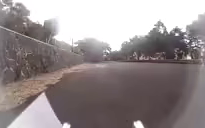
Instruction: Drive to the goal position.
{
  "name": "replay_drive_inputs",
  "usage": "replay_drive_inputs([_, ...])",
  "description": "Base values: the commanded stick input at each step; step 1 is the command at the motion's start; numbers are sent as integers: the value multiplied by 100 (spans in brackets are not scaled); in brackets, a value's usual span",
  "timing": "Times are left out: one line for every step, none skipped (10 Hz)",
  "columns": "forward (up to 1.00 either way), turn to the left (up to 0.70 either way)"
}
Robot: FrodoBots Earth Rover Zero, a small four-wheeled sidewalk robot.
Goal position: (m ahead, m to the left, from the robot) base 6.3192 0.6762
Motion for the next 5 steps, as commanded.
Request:
replay_drive_inputs([100, -25])
replay_drive_inputs([100, -8])
replay_drive_inputs([100, -17])
replay_drive_inputs([100, 0])
replay_drive_inputs([100, 0])
